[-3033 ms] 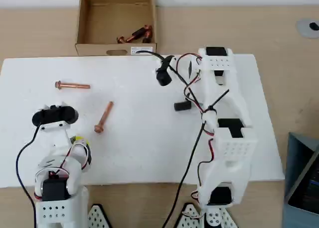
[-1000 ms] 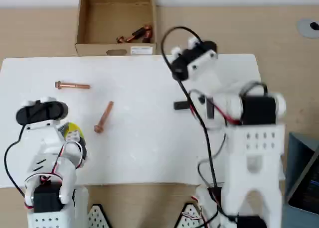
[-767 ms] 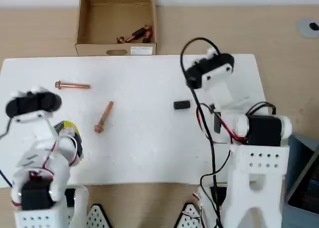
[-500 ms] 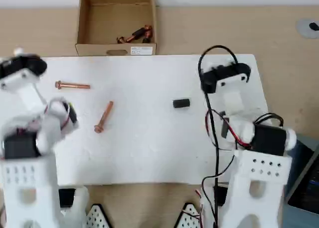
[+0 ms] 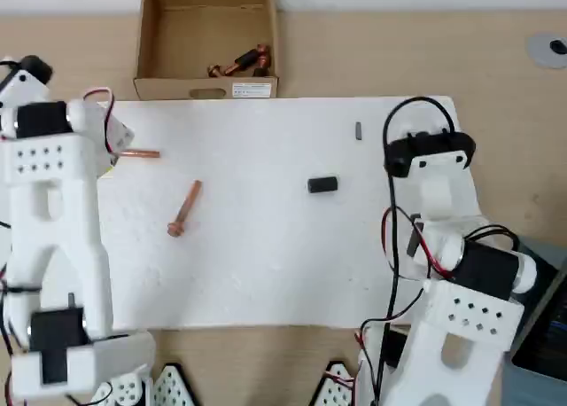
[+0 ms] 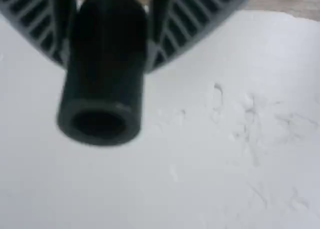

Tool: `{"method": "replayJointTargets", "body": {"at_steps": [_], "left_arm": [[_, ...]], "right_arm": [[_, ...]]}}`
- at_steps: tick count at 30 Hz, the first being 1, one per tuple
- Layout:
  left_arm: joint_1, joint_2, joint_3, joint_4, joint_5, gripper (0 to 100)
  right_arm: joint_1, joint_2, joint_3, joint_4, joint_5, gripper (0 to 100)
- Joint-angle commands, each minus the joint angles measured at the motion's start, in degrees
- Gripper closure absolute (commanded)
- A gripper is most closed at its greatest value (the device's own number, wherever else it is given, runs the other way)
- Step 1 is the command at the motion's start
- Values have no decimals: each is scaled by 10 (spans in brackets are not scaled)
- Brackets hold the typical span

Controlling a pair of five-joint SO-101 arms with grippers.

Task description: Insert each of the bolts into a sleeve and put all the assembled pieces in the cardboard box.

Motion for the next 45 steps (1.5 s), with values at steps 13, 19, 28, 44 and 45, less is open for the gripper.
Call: {"method": "replayJointTargets", "body": {"at_steps": [13,19,28,44,45], "left_arm": [[-12,242,-216,4,64,939],[-37,319,-276,4,76,901],[-56,398,-327,4,74,897],[-44,473,-377,2,73,896],[-44,480,-381,1,73,896]], "right_arm": [[7,-11,-3,-12,-46,988],[6,-11,0,-20,-45,988],[5,-9,0,-20,-44,988],[5,-7,0,-20,-45,988],[5,-7,0,-20,-45,988]]}}
